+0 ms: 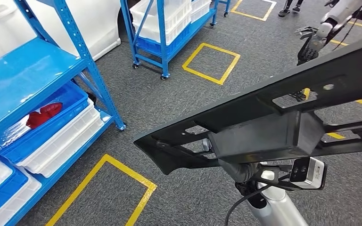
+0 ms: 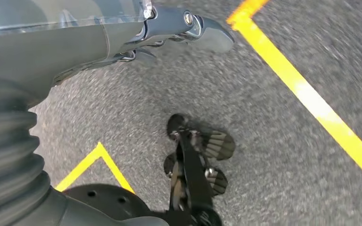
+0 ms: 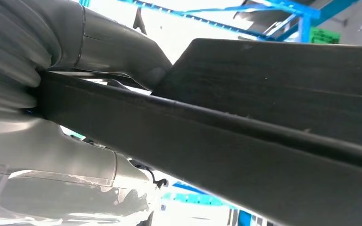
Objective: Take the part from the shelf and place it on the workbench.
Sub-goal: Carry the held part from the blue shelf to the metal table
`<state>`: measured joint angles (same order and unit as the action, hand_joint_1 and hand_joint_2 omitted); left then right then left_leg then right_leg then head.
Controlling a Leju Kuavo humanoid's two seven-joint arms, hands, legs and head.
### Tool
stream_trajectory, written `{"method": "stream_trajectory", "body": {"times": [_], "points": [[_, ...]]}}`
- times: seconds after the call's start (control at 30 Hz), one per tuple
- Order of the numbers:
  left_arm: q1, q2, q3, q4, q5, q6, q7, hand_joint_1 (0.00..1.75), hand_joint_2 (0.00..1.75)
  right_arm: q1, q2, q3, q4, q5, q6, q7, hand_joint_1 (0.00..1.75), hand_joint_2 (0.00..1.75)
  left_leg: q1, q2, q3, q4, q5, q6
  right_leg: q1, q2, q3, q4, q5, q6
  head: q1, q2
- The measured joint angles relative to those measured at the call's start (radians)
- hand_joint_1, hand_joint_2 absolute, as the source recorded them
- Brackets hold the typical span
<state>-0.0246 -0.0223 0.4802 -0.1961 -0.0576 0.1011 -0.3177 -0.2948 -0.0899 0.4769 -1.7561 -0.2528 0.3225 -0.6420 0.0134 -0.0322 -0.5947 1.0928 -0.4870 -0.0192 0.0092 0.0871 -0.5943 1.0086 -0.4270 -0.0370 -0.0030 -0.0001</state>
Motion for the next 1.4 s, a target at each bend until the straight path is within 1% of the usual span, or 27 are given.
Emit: {"method": "stream_trajectory", "body": {"times": [0.07, 0.13, 0.17, 0.23, 0.27, 0.3, 0.37, 0.4, 0.43, 0.5, 0.57, 0.6, 0.67, 0.7, 0.77, 0.83, 0.87, 0.9, 0.93, 0.97, 1.03, 1.1, 1.17, 1.23, 1.3, 1.37, 1.4], "points": [[-0.001, 0.0, 0.001, 0.0, 0.0, -0.003, -0.003, 0.0, 1.75, -0.006, 0.001, 0.0, 0.008, 0.0, 0.001, 0.0, 1.75, 1.75, -0.002, -0.032, 0.034, -0.081, 0.025, 0.005, -0.003, 0.02, -0.007, 0.005, 0.001, 0.008, 0.001, 0.0], [-0.002, 0.0, 0.002, 0.0, -0.001, -0.004, -0.006, 0.0, 1.75, -0.01, 0.003, 0.0, 0.016, -0.001, 0.001, 0.0, 1.75, 1.75, -0.006, -0.025, 0.039, -0.091, 0.027, 0.011, -0.008, 0.038, -0.015, 0.005, 0.005, 0.021, 0.001, 0.0], [-0.002, 0.001, 0.002, 0.0, -0.001, -0.004, -0.007, 0.0, 1.75, -0.011, 0.003, -0.001, 0.02, -0.001, 0.001, 0.0, 1.75, 1.75, -0.006, -0.013, 0.041, -0.097, 0.03, 0.016, -0.01, 0.031, -0.017, 0.007, 0.005, 0.027, 0.001, 0.0], [-0.002, 0.001, 0.002, 0.0, -0.002, -0.006, -0.007, 0.0, 1.75, -0.018, 0.003, -0.002, 0.029, -0.001, 0.001, 0.0, 1.75, 1.75, -0.003, 0.011, 0.047, -0.11, 0.038, 0.028, -0.008, -0.016, -0.039, 0.05, -0.024, 0.035, 0.005, 0.0], [-0.001, 0.001, 0.003, 0.0, -0.002, -0.007, -0.008, 0.0, 1.75, -0.021, 0.003, -0.002, 0.034, -0.001, 0.001, -0.001, 1.75, 1.75, -0.004, 0.023, 0.048, -0.114, 0.04, 0.031, -0.009, -0.047, -0.063, 0.101, -0.052, 0.038, 0.007, 0.0], [0.0, 0.001, 0.003, 0.0, -0.002, -0.007, -0.008, 0.0, 1.75, -0.024, 0.004, -0.002, 0.04, -0.001, 0.001, -0.001, 1.75, 1.75, -0.004, 0.035, 0.048, -0.114, 0.04, 0.033, -0.011, -0.064, -0.095, 0.165, -0.083, 0.043, 0.008, 0.0], [0.002, 0.001, 0.004, 0.0, -0.003, -0.008, -0.007, 0.0, 1.75, -0.026, 0.004, -0.001, 0.054, -0.001, 0.001, -0.001, 1.75, 1.75, -0.005, 0.06, 0.047, -0.114, 0.038, 0.033, -0.02, -0.076, -0.147, 0.267, -0.115, 0.051, 0.008, 0.0], [0.002, 0.001, 0.004, 0.0, -0.003, -0.009, -0.007, 0.0, 1.75, -0.026, 0.004, -0.001, 0.06, -0.001, 0.001, 0.0, 1.75, 1.75, -0.005, 0.072, 0.047, -0.113, 0.037, 0.032, -0.024, -0.079, -0.148, 0.27, -0.105, 0.054, 0.009, 0.0], [0.001, 0.001, 0.005, 0.0, -0.003, -0.01, -0.007, 0.0, 1.75, -0.026, 0.004, -0.001, 0.065, -0.001, 0.001, 0.0, 1.75, 1.75, -0.005, 0.083, 0.047, -0.112, 0.036, 0.03, -0.028, -0.086, -0.129, 0.233, -0.081, 0.056, 0.009, 0.0], [0.001, 0.0, 0.005, 0.0, -0.004, -0.013, -0.007, 0.0, 1.75, -0.03, 0.005, -0.001, 0.071, -0.001, 0.0, 0.0, 1.75, 1.75, -0.006, 0.102, 0.049, -0.107, 0.03, 0.022, -0.027, -0.123, -0.057, 0.099, -0.027, 0.055, 0.009, 0.0], [0.001, 0.0, 0.005, 0.0, -0.008, -0.016, -0.008, 0.0, 1.75, -0.035, 0.007, -0.001, 0.075, -0.001, 0.0, 0.0, 1.75, 1.75, -0.01, 0.118, 0.051, -0.102, 0.022, 0.009, -0.02, -0.15, -0.016, 0.018, -0.009, 0.043, 0.008, 0.0], [0.0, 0.0, 0.005, 0.0, -0.01, -0.018, -0.008, 0.0, 1.75, -0.036, 0.008, -0.001, 0.077, -0.001, -0.001, 0.0, 1.75, 1.75, -0.011, 0.127, 0.053, -0.101, 0.018, 0.003, -0.016, -0.147, -0.014, 0.01, -0.013, 0.036, 0.007, 0.0], [-0.002, 0.0, 0.005, 0.0, -0.016, -0.022, -0.01, 0.0, 1.75, -0.036, 0.01, -0.001, 0.08, 0.0, -0.003, -0.001, 1.75, 1.75, -0.008, 0.141, 0.058, -0.101, 0.013, -0.01, -0.015, -0.123, -0.015, 0.007, -0.01, 0.023, 0.007, 0.0], [-0.003, 0.0, 0.005, 0.0, -0.019, -0.024, -0.012, 0.0, 1.75, -0.037, 0.01, -0.001, 0.081, 0.0, -0.004, -0.001, 1.75, 1.75, -0.005, 0.13, 0.056, -0.09, 0.003, -0.015, -0.017, -0.112, -0.014, 0.004, -0.008, 0.016, 0.006, 0.0], [-0.003, 0.0, 0.005, 0.0, -0.023, -0.028, -0.014, 0.0, 1.75, -0.038, 0.014, -0.001, 0.083, 0.002, -0.006, -0.003, 1.75, 1.75, 0.0, 0.084, 0.021, -0.008, -0.047, -0.022, -0.019, -0.092, -0.01, -0.001, -0.004, 0.005, 0.003, 0.0], [0.001, 0.001, 0.005, 0.0, -0.024, -0.032, -0.017, 0.0, 1.75, -0.036, 0.017, -0.001, 0.087, 0.003, -0.007, -0.006, 1.75, 1.75, 0.0, 0.049, -0.048, 0.133, -0.111, -0.023, -0.015, -0.07, -0.01, -0.001, -0.004, -0.002, 0.001, 0.0], [0.002, 0.002, 0.005, 0.0, -0.025, -0.033, -0.018, 0.0, 1.75, -0.034, 0.018, -0.001, 0.09, 0.004, -0.007, -0.008, 1.75, 1.75, -0.001, 0.044, -0.075, 0.184, -0.123, -0.022, -0.012, -0.056, -0.01, 0.0, -0.004, -0.003, 0.001, 0.0], [0.004, 0.002, 0.005, 0.0, -0.026, -0.034, -0.02, 0.0, 1.75, -0.033, 0.018, -0.001, 0.094, 0.004, -0.006, -0.01, 1.75, 1.75, -0.001, 0.042, -0.088, 0.199, -0.115, -0.02, -0.01, -0.042, -0.01, 0.0, -0.004, -0.003, 0.001, 0.0], [0.004, 0.003, 0.005, 0.0, -0.029, -0.034, -0.022, 0.0, 1.75, -0.033, 0.018, -0.001, 0.097, 0.004, -0.006, -0.013, 1.75, 1.75, -0.001, 0.039, -0.081, 0.173, -0.087, -0.016, -0.008, -0.028, -0.009, 0.002, -0.004, -0.004, 0.001, 0.0], [0.004, 0.004, 0.005, 0.0, -0.031, -0.035, -0.024, 0.0, 1.75, -0.033, 0.019, -0.001, 0.1, 0.004, -0.006, -0.015, 1.75, 1.75, -0.001, 0.032, -0.058, 0.113, -0.047, -0.012, -0.007, -0.015, -0.008, 0.003, -0.005, -0.003, 0.001, 0.0], [0.003, 0.006, 0.005, 0.0, -0.035, -0.035, -0.027, 0.0, 1.75, -0.035, 0.019, -0.001, 0.103, 0.004, -0.006, -0.018, 1.75, 1.75, 0.0, -0.011, -0.002, -0.022, 0.016, -0.002, -0.006, 0.009, -0.009, 0.007, -0.006, 0.001, 0.002, 0.0], [0.002, 0.01, 0.005, 0.0, -0.037, -0.035, -0.028, 0.0, 1.75, -0.037, 0.019, -0.002, 0.107, 0.002, -0.006, -0.018, 1.75, 1.75, -0.003, -0.039, 0.023, -0.081, 0.03, 0.004, -0.01, 0.03, -0.015, 0.01, -0.005, 0.011, 0.002, 0.0], [-0.001, 0.012, 0.005, 0.0, -0.038, -0.037, -0.029, 0.0, 1.75, -0.038, 0.02, -0.004, 0.109, 0.001, -0.008, -0.018, 1.75, 1.75, -0.004, -0.024, 0.029, -0.091, 0.032, 0.011, -0.014, 0.046, -0.02, 0.009, -0.002, 0.024, 0.001, 0.0], [-0.003, 0.012, 0.005, 0.0, -0.04, -0.039, -0.03, 0.0, 1.75, -0.042, 0.02, -0.006, 0.109, 0.0, -0.008, -0.017, 1.75, 1.75, -0.003, 0.0, 0.037, -0.106, 0.039, 0.022, -0.012, 0.011, -0.032, 0.035, -0.02, 0.033, 0.004, 0.0], [-0.001, 0.013, 0.005, 0.0, -0.043, -0.041, -0.031, 0.0, 1.75, -0.047, 0.02, -0.008, 0.11, 0.0, -0.008, -0.015, 1.75, 1.75, -0.004, 0.025, 0.042, -0.114, 0.041, 0.03, -0.011, -0.049, -0.081, 0.137, -0.076, 0.04, 0.006, 0.0], [0.002, 0.013, 0.005, 0.0, -0.045, -0.042, -0.031, 0.0, 1.75, -0.048, 0.02, -0.008, 0.113, -0.001, -0.008, -0.015, 1.75, 1.75, -0.006, 0.05, 0.042, -0.113, 0.039, 0.032, -0.017, -0.073, -0.144, 0.262, -0.124, 0.048, 0.007, 0.0], [0.002, 0.013, 0.005, 0.0, -0.045, -0.042, -0.031, 0.0, 1.75, -0.048, 0.019, -0.008, 0.114, -0.001, -0.008, -0.015, 1.75, 1.75, -0.007, 0.063, 0.042, -0.112, 0.038, 0.032, -0.021, -0.077, -0.158, 0.286, -0.124, 0.051, 0.007, 0.0]]}}
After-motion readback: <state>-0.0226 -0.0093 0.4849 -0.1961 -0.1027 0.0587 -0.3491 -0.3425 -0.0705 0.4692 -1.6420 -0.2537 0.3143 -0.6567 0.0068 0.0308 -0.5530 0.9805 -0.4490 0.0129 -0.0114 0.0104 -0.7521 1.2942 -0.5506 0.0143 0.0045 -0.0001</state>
